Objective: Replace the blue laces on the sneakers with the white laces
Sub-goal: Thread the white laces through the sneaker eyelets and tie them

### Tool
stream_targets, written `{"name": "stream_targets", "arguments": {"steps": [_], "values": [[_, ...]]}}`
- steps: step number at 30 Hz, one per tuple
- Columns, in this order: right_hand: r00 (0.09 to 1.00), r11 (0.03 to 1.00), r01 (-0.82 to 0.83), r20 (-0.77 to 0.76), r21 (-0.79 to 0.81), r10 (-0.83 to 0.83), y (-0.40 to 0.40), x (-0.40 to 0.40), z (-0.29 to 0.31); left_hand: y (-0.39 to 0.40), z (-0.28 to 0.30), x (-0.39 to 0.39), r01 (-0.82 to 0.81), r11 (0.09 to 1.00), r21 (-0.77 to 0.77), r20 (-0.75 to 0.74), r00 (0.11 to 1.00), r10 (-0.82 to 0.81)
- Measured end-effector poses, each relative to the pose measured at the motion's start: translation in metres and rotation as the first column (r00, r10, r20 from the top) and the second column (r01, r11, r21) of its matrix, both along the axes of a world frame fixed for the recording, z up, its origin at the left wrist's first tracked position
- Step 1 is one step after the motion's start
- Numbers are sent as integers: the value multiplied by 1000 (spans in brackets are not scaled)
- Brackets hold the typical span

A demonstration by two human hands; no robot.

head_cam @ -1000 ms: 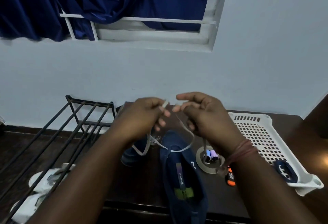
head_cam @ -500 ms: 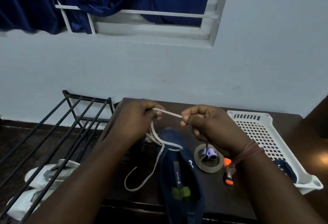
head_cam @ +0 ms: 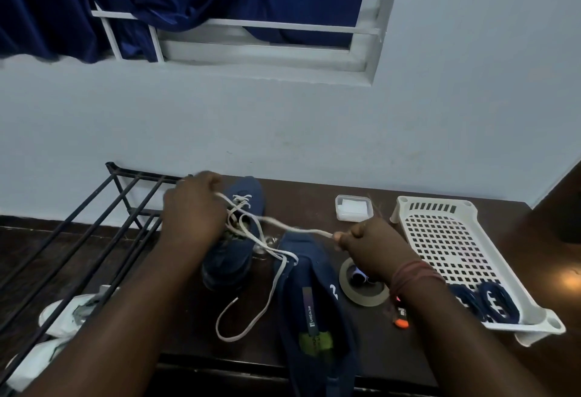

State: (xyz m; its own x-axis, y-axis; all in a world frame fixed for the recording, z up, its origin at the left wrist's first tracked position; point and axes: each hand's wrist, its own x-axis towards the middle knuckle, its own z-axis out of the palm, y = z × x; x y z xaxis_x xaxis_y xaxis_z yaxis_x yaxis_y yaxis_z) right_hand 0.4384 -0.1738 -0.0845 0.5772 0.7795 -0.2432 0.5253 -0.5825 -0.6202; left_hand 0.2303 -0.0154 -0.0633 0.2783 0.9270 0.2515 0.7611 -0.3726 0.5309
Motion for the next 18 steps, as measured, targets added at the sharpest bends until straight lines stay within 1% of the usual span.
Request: {"name": "stream_targets", "arguments": {"steps": [1, 2, 3, 4, 5, 6, 7, 8, 9, 11, 13, 14, 17, 18], "values": [[999, 1000, -24, -43, -7, 24, 1, -3, 1, -6, -1, 6, 75, 997, -6, -208, 975, -75], [992, 999, -33, -119, 6, 34, 3, -5, 2, -14, -3, 13, 182, 983, -13, -317, 932, -177], [973, 999, -30, -226, 38, 38, 4, -9, 3, -24, -6, 22, 313, 949, -47, -330, 892, -310], [942, 997, -22, -333, 75, 46, 6, -12, 2, -35, -11, 31, 456, 883, -112, -266, 842, -469], [905, 993, -19, -420, 116, 67, 7, -15, 2, -44, -16, 40, 576, 796, -187, -150, 784, -602], [880, 987, -16, -466, 158, 89, 8, -18, 1, -50, -24, 47, 647, 723, -242, -39, 738, -673], [870, 979, -1, -482, 203, 101, 9, -20, 0, -54, -31, 52, 678, 693, -245, 14, 717, -697], [870, 970, 31, -485, 241, 93, 9, -21, -1, -51, -37, 56, 689, 693, -214, 13, 711, -703], [859, 958, 89, -509, 272, 64, 9, -21, -3, -47, -41, 57, 693, 701, -165, -11, 710, -704], [806, 935, 195, -592, 298, 21, 7, -17, -6, -40, -44, 57, 698, 711, -83, -77, 707, -703], [791, 939, 194, -612, 285, 23, 5, -13, -6, -39, -43, 56, 703, 711, -11, -67, 709, -702], [794, 944, 174, -607, 281, 34, 4, -12, -7, -41, -42, 57, 705, 709, -24, -35, 708, -705], [825, 955, 93, -558, 282, 84, 6, -16, -6, -49, -38, 57, 703, 692, -164, 111, 710, -695], [830, 955, 73, -548, 288, 102, 6, -17, -6, -49, -37, 58, 701, 693, -165, 111, 712, -693]]}}
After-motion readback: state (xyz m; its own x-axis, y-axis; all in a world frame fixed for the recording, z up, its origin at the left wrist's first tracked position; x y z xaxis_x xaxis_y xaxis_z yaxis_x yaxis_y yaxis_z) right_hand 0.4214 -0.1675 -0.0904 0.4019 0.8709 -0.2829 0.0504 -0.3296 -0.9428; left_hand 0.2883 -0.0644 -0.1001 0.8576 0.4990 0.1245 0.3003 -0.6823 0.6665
